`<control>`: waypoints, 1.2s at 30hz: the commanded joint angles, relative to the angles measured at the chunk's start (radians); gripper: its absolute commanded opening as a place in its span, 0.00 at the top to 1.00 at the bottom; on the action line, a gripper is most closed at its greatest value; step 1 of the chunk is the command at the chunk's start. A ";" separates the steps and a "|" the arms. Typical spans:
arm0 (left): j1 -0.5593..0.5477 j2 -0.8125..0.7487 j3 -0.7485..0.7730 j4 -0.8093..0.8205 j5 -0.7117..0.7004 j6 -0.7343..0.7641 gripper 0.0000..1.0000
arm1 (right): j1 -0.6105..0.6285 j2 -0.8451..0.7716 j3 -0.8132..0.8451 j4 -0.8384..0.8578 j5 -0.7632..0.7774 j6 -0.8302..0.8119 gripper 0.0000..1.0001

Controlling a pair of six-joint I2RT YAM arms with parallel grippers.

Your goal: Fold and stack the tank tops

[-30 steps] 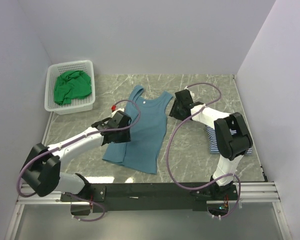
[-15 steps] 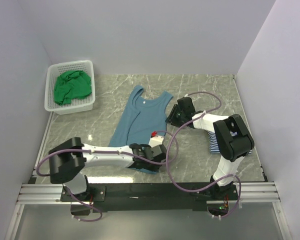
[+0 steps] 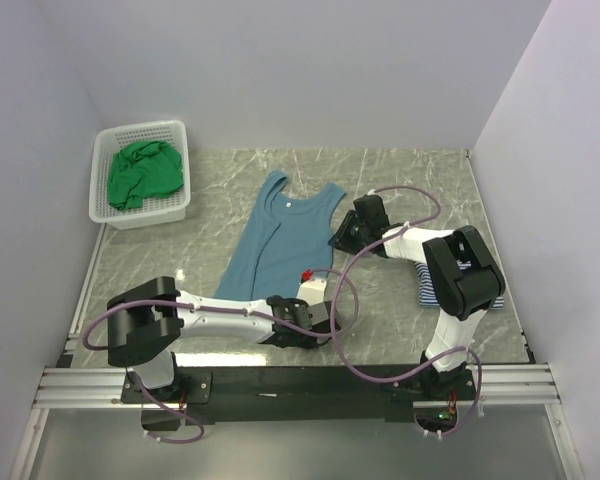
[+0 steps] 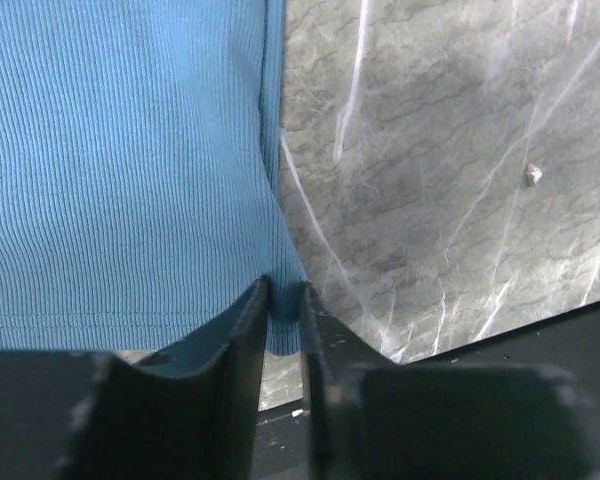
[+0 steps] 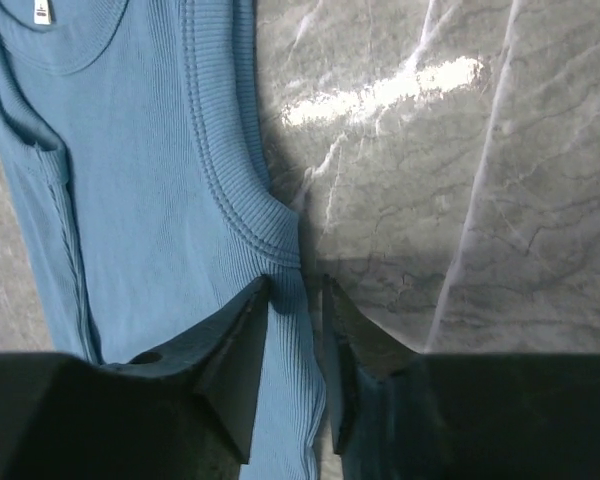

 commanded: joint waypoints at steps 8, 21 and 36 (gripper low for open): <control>-0.007 -0.111 -0.104 0.162 0.039 0.026 0.94 | 0.005 0.051 0.067 -0.011 0.031 0.004 0.94; -0.029 -0.259 -0.254 0.364 0.119 0.024 0.99 | 0.011 -0.075 0.065 -0.213 0.233 -0.104 1.00; 0.008 -0.430 -0.349 0.082 -0.091 -0.288 1.00 | 0.189 0.123 0.458 -0.488 0.438 -0.116 1.00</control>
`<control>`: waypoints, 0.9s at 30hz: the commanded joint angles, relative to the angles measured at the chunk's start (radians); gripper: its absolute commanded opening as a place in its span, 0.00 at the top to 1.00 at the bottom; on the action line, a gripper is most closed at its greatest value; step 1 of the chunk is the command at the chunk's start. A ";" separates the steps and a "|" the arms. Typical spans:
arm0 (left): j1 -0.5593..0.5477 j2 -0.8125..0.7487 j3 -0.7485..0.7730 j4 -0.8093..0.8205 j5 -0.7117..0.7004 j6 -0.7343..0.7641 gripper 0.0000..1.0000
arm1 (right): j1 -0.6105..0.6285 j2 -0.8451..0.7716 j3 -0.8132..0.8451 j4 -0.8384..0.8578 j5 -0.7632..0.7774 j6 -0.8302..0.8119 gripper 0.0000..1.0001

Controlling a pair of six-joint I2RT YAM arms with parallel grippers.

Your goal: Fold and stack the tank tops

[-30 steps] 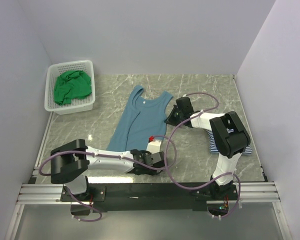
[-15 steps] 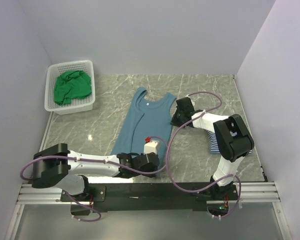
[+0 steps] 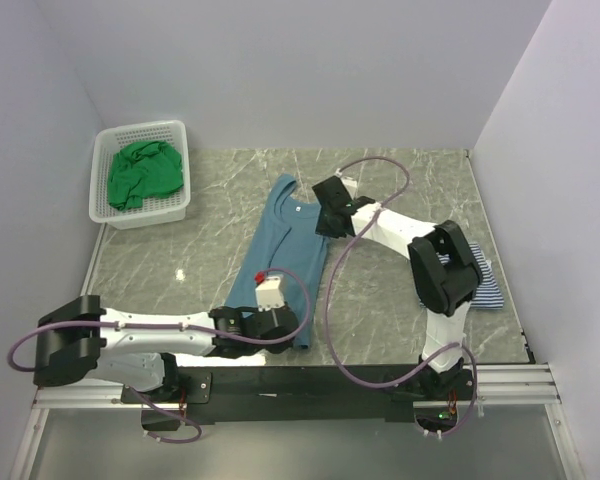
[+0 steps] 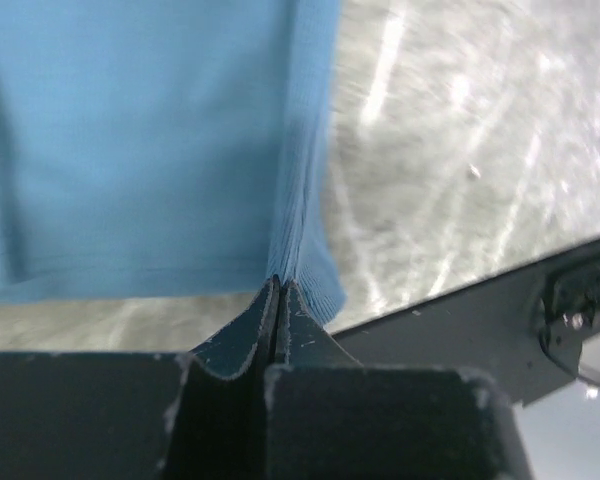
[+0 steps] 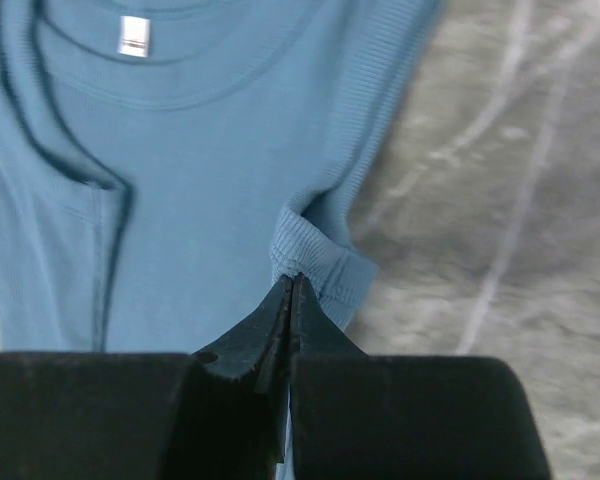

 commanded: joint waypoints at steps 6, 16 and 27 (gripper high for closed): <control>0.072 -0.154 -0.096 -0.140 -0.056 -0.130 0.99 | 0.051 0.128 0.213 -0.090 0.055 0.018 1.00; 0.147 -0.174 -0.136 -0.175 -0.020 -0.105 0.99 | 0.097 0.254 0.396 -0.147 0.043 0.016 1.00; 0.199 -0.203 -0.129 -0.212 -0.018 -0.085 0.88 | 0.110 0.226 0.394 -0.103 0.048 -0.019 0.55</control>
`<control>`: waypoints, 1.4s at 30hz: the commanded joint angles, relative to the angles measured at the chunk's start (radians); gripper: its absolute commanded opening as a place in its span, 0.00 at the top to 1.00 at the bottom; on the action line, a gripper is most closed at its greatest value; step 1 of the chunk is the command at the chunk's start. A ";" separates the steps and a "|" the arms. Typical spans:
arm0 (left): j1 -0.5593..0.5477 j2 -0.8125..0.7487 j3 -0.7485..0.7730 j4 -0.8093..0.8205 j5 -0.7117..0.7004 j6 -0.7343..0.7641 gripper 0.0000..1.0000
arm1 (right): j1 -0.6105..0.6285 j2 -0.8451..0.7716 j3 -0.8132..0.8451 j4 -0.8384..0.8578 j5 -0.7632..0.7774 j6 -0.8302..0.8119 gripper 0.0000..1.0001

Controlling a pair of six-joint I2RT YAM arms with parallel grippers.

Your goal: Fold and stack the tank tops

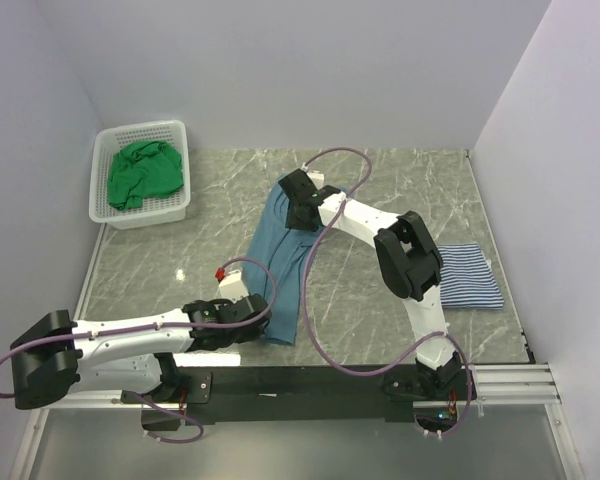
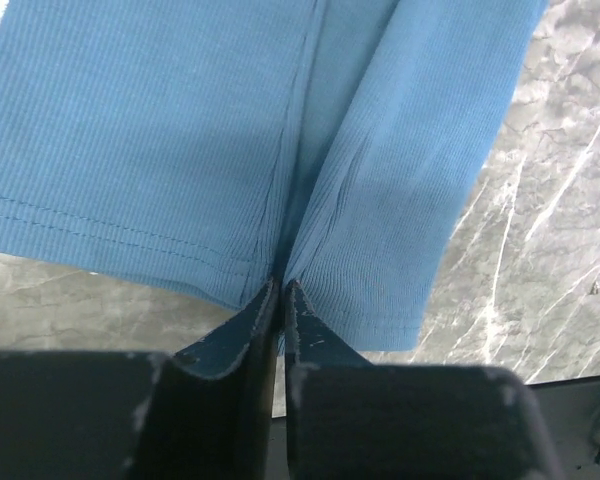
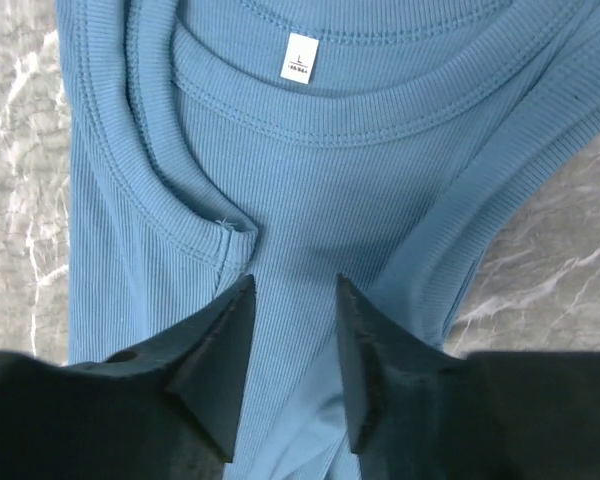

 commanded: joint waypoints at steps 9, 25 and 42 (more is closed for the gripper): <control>0.032 -0.016 0.023 -0.030 0.006 0.033 0.88 | -0.002 -0.232 -0.126 0.055 0.121 -0.032 0.51; 0.037 -0.010 0.017 -0.019 0.021 0.041 0.89 | -0.085 -0.268 -0.437 0.438 -0.179 -0.164 0.58; 0.043 -0.008 0.005 -0.007 0.030 0.047 0.89 | -0.096 -0.295 -0.483 0.435 -0.150 -0.139 0.60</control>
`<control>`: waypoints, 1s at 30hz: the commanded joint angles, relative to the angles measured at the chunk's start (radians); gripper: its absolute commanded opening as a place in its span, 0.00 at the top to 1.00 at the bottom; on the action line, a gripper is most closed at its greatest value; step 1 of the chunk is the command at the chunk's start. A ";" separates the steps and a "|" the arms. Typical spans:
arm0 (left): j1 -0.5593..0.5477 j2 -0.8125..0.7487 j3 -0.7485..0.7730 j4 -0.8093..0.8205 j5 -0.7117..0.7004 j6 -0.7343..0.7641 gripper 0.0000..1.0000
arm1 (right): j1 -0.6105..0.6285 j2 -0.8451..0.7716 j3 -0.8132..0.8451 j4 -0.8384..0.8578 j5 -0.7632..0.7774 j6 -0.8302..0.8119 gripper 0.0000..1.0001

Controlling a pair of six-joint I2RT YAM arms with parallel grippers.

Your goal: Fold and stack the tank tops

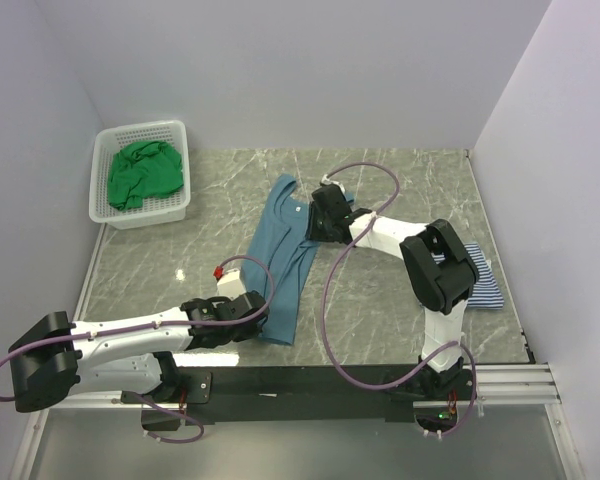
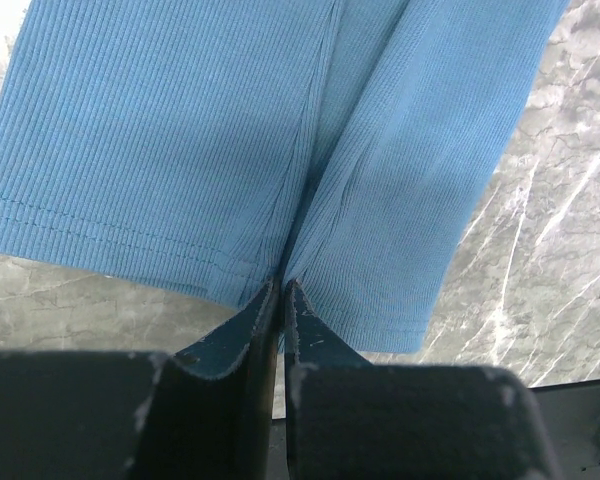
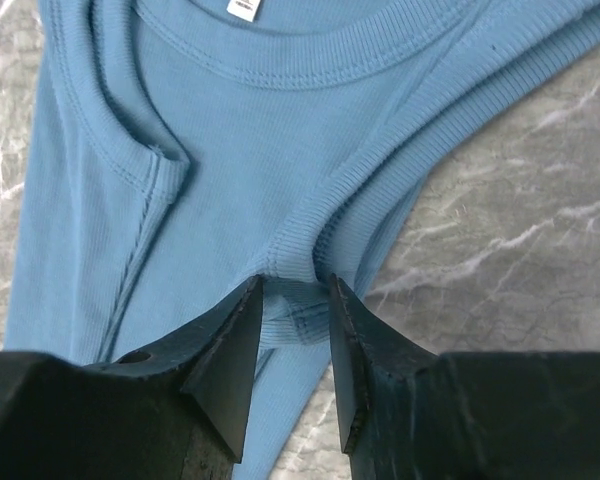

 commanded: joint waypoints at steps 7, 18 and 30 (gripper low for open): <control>0.006 -0.003 0.003 0.008 0.011 0.021 0.89 | -0.016 -0.081 -0.052 0.069 0.007 -0.006 0.59; 0.007 0.001 -0.003 0.014 0.015 0.018 0.89 | -0.031 -0.058 -0.081 0.112 -0.098 0.012 0.59; 0.007 -0.006 -0.010 0.014 0.018 0.016 0.89 | -0.085 -0.123 -0.198 0.235 -0.173 0.064 0.59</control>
